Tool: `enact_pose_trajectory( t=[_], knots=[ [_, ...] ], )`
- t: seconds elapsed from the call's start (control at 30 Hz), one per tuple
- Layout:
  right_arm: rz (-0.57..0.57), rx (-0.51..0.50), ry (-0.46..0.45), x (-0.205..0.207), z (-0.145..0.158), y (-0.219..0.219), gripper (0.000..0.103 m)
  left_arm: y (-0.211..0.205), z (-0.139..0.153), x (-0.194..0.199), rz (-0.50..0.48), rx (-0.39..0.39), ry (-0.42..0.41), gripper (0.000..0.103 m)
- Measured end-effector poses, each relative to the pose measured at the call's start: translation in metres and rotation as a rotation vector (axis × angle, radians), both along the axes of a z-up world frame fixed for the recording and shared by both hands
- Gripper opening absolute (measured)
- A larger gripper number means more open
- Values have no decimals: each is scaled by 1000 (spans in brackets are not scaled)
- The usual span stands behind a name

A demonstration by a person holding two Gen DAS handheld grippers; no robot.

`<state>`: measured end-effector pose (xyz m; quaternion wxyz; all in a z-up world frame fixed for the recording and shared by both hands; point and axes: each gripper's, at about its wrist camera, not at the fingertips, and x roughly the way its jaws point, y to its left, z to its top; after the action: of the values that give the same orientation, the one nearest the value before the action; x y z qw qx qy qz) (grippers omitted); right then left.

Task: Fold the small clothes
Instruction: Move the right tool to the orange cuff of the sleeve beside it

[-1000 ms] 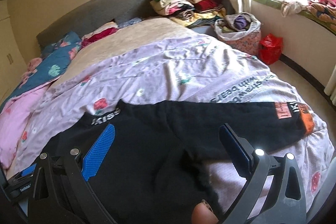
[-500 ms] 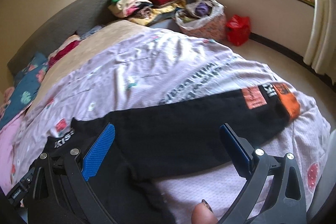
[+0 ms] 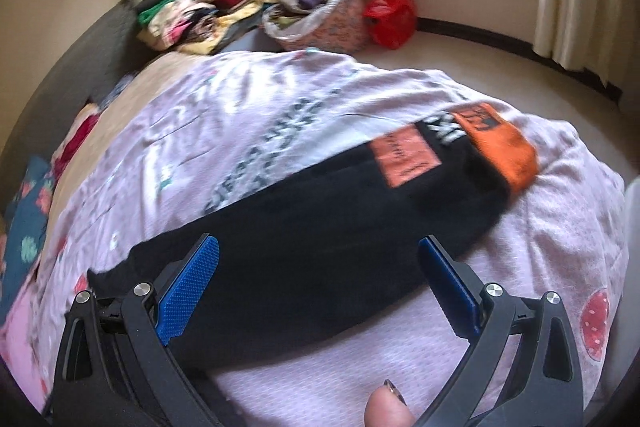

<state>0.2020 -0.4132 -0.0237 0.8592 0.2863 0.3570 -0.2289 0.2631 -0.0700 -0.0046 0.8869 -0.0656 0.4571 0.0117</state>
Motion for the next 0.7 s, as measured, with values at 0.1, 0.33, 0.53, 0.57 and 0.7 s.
enact_pose_trajectory(
  t=[0.1, 0.33, 0.53, 0.57, 0.7],
  knots=[
    [-54, 26, 10, -4, -8, -19, 99, -9, -4, 5, -19, 12, 8, 95],
    [-168, 117, 16, -15, -29, -64, 99, -22, -12, 16, -35, 22, 14, 94],
    [-221, 177, 28, -12, -46, -82, 78, -21, -16, 13, -37, 12, 22, 95],
    [-229, 192, 22, -12, -48, -86, 78, -21, -16, 13, -36, 12, 21, 94],
    [-289, 279, -52, -14, -59, -107, 54, -15, -12, 11, -29, 13, 16, 94]
  ],
)
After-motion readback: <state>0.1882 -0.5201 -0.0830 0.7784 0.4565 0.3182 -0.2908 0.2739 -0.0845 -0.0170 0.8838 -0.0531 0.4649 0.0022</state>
